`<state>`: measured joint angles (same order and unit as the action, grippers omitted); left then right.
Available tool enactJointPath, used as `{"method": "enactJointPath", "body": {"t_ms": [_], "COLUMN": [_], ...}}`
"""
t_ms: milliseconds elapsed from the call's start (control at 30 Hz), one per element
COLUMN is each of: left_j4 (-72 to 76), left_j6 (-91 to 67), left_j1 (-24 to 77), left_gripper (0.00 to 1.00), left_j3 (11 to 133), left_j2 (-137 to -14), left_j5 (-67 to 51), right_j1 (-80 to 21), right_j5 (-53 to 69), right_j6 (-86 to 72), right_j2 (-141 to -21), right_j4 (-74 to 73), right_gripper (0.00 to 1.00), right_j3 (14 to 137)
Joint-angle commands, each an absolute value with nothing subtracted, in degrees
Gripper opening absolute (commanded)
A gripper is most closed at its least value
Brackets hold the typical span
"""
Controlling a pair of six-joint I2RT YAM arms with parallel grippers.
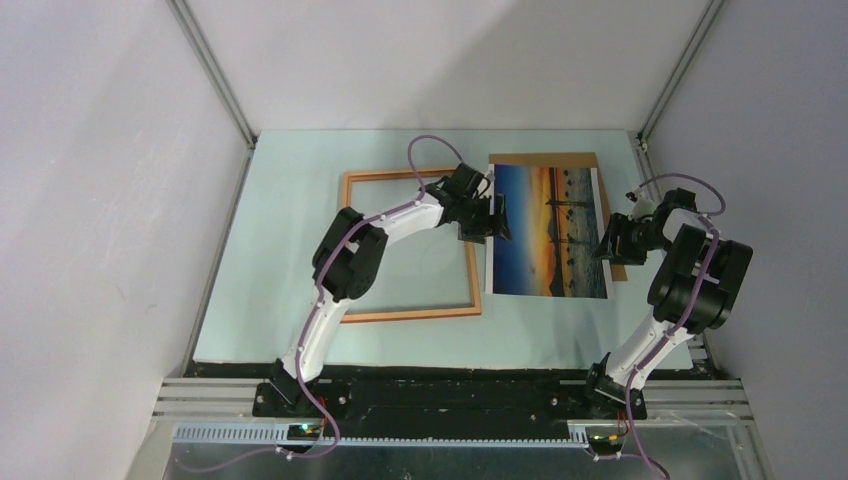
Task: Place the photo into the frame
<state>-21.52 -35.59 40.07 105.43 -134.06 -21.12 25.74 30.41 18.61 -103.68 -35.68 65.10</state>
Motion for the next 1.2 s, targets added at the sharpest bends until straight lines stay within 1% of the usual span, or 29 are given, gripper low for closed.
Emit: {"method": "enactJointPath", "body": {"t_ms": [0, 200, 400, 800, 1000, 1167], "left_j4": [-27.2, -27.2, -26.1, -21.4, -19.0, -17.3], "left_j6": [-35.3, -36.9, -37.6, -39.6, -39.0, -39.9], "left_j1": [40.1, 40.2, 40.2, 38.0, 37.9, 37.9], "left_gripper": [0.85, 0.85, 0.84, 0.82, 0.81, 0.8], "left_j3": [105.3, 108.2, 109.0, 105.7, 107.5, 107.6], "left_j2": [-134.9, -138.8, -139.9, -133.6, -131.9, -131.7], "left_j5": [-17.1, -24.1, -28.0, -34.0, -39.4, -41.5], "right_j1": [25.9, 25.8, 25.7, 25.8, 25.8, 25.7], "right_j5": [29.7, 30.4, 31.3, 31.7, 31.9, 31.8], "right_j6": [18.2, 18.4, 18.4, 18.7, 18.6, 18.5], "right_j2": [-105.1, -105.0, -105.2, -105.6, -105.5, -105.3], "right_j4": [-38.3, -38.3, -38.5, -38.6, -38.5, -38.6], "right_gripper": [0.58, 0.58, 0.58, 0.58, 0.58, 0.58], "right_j3": [64.4, 64.3, 64.3, 64.4, 64.3, 64.3]}}
